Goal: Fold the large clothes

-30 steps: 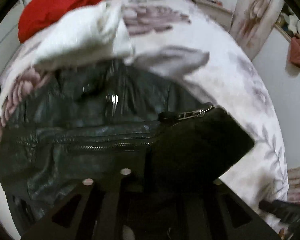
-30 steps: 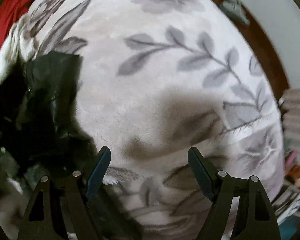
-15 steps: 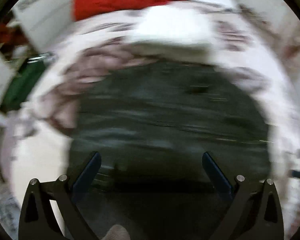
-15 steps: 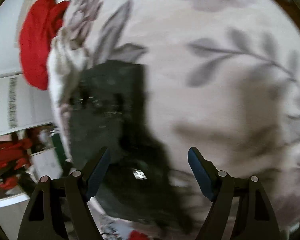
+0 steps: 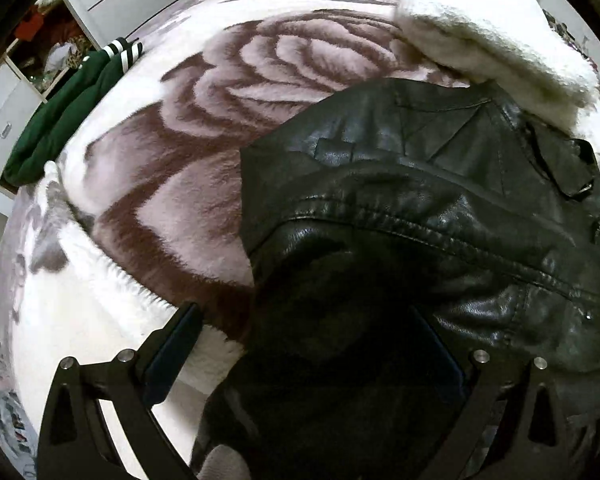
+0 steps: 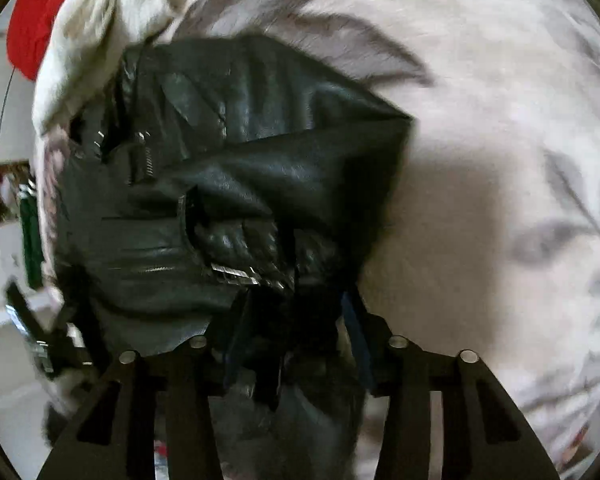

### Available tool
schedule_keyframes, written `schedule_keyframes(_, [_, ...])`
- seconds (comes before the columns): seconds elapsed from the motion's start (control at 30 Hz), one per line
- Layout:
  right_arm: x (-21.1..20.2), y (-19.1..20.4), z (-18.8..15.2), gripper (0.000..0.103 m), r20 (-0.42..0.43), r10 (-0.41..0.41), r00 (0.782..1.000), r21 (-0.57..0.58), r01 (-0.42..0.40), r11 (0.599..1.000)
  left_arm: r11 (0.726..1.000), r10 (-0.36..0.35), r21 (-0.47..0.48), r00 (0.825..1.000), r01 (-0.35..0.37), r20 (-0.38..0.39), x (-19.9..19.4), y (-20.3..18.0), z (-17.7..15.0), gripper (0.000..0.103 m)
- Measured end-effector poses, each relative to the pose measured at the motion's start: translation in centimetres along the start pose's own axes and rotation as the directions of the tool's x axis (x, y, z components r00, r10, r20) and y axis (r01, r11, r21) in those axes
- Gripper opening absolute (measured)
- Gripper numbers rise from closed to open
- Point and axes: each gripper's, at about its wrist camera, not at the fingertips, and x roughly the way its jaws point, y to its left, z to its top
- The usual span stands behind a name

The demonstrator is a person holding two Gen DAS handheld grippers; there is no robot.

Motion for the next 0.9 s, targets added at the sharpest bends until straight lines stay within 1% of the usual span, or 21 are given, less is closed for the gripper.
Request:
schedule_keyframes(0.07, [-2.6,-0.2,-1.0,0.06,0.031,-0.016,0.999,0.009,0.016,1.0,1.0,0.021,0.007,1.0,-0.021,0.001,-1.3,-0.2,-0.2,0.103])
schedule_keyframes(0.1, [-3.5,0.0,-1.8,0.062,0.043,-0.036,0.998,-0.001,0.036,0.999,0.999,0.028,0.016,1.0,-0.028,0.013,-2.4,-0.6,-0.7,0.103])
schedule_keyframes(0.13, [-3.7,0.4,-2.9,0.062,0.031,-0.055,0.998,-0.025,0.056,0.998,0.999,0.033,0.022,0.999,-0.033,0.028,-3.2,-0.8,-1.0,0.103])
schedule_keyframes(0.2, [-2.0,1.6,-4.7,0.062,-0.042,-0.098,0.994,-0.085,0.094,0.992,0.999,0.038,0.035,0.998,-0.04,0.046,-4.3,-0.8,-2.2,0.103])
schedule_keyframes(0.23, [-0.9,2.1,-5.3,0.062,-0.059,-0.132,0.989,-0.114,0.125,0.986,0.998,0.047,0.044,0.998,-0.049,0.051,-4.6,-0.9,-2.6,0.103])
schedule_keyframes(0.3, [1.3,2.7,-6.2,0.061,-0.034,-0.209,0.977,-0.136,0.202,0.97,0.993,0.087,0.078,0.994,-0.091,0.061,-4.2,-1.0,-3.2,0.103])
schedule_keyframes(0.33, [2.0,2.8,-6.3,0.051,-0.015,-0.221,0.975,-0.143,0.217,0.966,0.988,0.118,0.096,0.991,-0.123,0.06,-3.4,-1.0,-3.6,0.103])
schedule_keyframes(0.37, [2.6,3.2,-6.5,0.027,0.016,-0.244,0.97,-0.162,0.243,0.956,0.987,0.123,0.102,0.991,-0.128,0.053,-2.6,-0.6,-3.3,0.103])
schedule_keyframes(0.4, [3.1,3.5,-6.7,0.024,0.041,-0.283,0.958,-0.185,0.286,0.94,0.989,0.105,0.098,0.993,-0.11,0.048,-1.9,-0.4,-3.5,0.103])
schedule_keyframes(0.43, [3.3,3.0,-6.9,0.024,0.065,-0.31,0.949,-0.175,0.316,0.932,0.992,0.089,0.088,0.995,-0.093,0.046,-1.5,-0.1,-3.3,0.103])
schedule_keyframes(0.47, [3.4,2.3,-6.9,0.024,0.066,-0.293,0.954,-0.137,0.3,0.944,0.994,0.076,0.076,0.996,-0.08,0.043,-1.3,0.0,-3.3,0.103])
schedule_keyframes(0.5, [3.3,1.6,-6.8,0.024,0.071,-0.278,0.958,-0.098,0.284,0.954,0.994,0.084,0.071,0.996,-0.086,0.04,-1.4,-0.1,-3.3,0.103])
schedule_keyframes(0.57, [3.2,1.8,-7.0,0.024,0.084,-0.28,0.956,-0.094,0.287,0.953,0.988,0.128,0.078,0.99,-0.132,0.054,-2.3,-0.7,-3.2,0.103])
schedule_keyframes(0.6, [3.0,2.0,-7.1,0.024,0.078,-0.266,0.961,-0.094,0.273,0.957,0.983,0.157,0.084,0.986,-0.162,0.064,-3.1,-1.2,-3.3,0.103])
schedule_keyframes(0.63, [2.7,2.0,-7.0,0.025,0.041,-0.226,0.973,-0.074,0.228,0.971,0.981,0.171,0.085,0.983,-0.177,0.069,-3.7,-1.6,-3.6,0.103])
schedule_keyframes(0.67, [2.2,1.4,-7.1,0.03,0.006,-0.186,0.983,-0.049,0.186,0.981,0.978,0.187,0.079,0.979,-0.193,0.076,-4.9,-2.1,-4.0,0.103])
schedule_keyframes(0.7, [1.5,0.4,-7.1,0.033,-0.033,-0.132,0.991,-0.013,0.132,0.991,0.975,0.205,0.073,0.975,-0.212,0.085,-5.9,-2.7,-4.6,0.103])
schedule_keyframes(0.77, [-0.3,-1.1,-7.3,0.049,-0.052,-0.045,0.998,0.032,0.046,0.998,0.966,0.243,0.069,0.966,-0.249,0.088,-7.8,-4.4,-6.3,0.103])
schedule_keyframes(0.8, [-1.6,-1.9,-7.5,0.052,-0.045,-0.034,0.998,0.041,0.036,0.999,0.964,0.251,0.067,0.964,-0.256,0.085,-8.4,-5.2,-7.1,0.103])
schedule_keyframes(0.83, [-3.0,-2.7,-7.8,0.053,-0.033,-0.052,0.998,0.035,0.053,0.998,0.965,0.252,0.06,0.965,-0.257,0.077,-9.1,-6.1,-8.0,0.103])
schedule_keyframes(0.9, [-5.0,-4.0,-8.1,0.054,-0.018,-0.072,0.997,0.006,0.072,0.997,0.972,0.228,0.043,0.973,-0.23,0.041,-10.6,-8.6,-10.8,0.103])
